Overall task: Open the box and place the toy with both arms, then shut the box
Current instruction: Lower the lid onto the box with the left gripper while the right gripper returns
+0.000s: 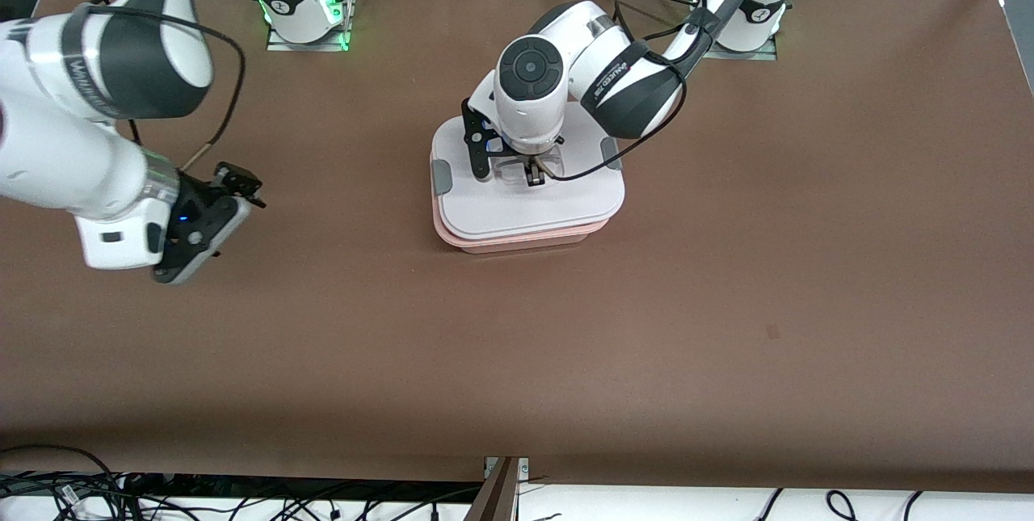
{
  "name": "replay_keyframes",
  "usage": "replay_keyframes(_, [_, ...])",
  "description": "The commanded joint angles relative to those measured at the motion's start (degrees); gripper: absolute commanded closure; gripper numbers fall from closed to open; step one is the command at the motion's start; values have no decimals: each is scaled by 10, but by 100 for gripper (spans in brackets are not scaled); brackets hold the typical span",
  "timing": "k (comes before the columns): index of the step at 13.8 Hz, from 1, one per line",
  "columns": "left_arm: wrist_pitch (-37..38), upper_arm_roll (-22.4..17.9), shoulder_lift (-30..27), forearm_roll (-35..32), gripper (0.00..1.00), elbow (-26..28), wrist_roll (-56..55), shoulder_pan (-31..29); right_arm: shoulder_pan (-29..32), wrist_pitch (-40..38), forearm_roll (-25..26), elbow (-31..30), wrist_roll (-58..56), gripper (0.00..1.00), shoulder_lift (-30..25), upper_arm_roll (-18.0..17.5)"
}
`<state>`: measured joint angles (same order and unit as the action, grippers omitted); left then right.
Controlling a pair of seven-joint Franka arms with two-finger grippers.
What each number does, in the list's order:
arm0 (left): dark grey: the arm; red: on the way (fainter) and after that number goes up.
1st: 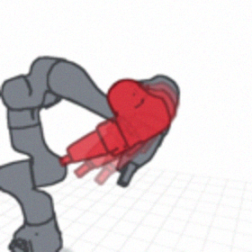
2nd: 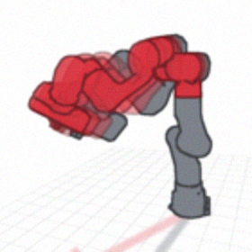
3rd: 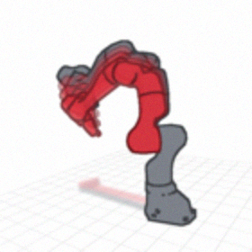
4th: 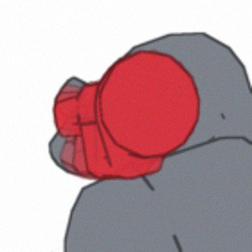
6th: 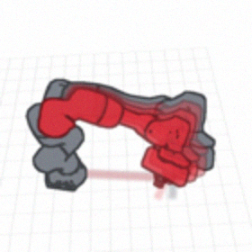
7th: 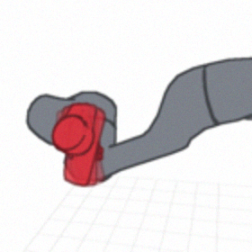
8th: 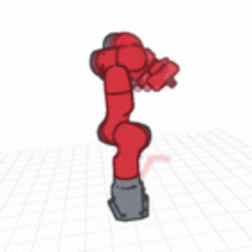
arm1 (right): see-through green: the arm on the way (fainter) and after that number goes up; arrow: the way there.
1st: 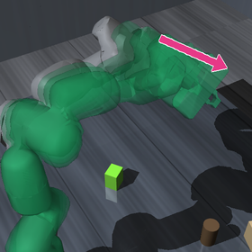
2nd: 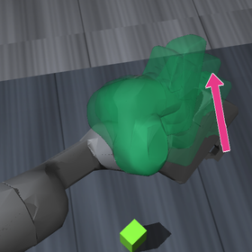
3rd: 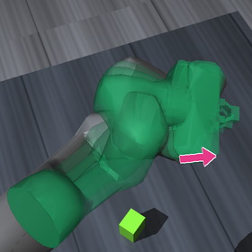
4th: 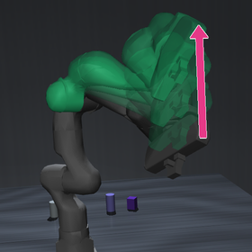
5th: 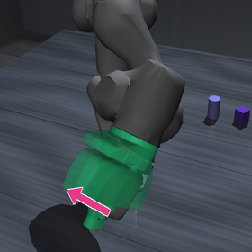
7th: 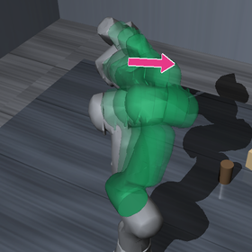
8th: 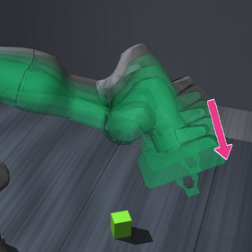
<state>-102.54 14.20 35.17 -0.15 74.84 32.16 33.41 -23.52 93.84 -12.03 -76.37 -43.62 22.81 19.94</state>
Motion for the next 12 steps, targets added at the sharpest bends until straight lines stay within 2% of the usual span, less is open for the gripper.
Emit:
replay_keyframes(1, [7,-10,34,0,100,-46,-10,11,-1,-22,-21,3,1,0,-8,39])
replay_keyframes(4, [-11,-11,43,-3,100,-43,-10,15,-1,-44,-23,3,34,0,-20,57])
replay_keyframes(9, [-19,-12,50,-24,100,-43,-10,17,4,-44,-14,-50,138,0,-79,50])
replay_keyframes(10, [-19,-11,51,-28,100,-42,-10,24,14,-41,-12,-61,156,0,-93,40])
replay_keyframes(12, [-19,-11,55,-48,100,-40,-9,30,43,-39,33,-92,222,0,-131,-18])
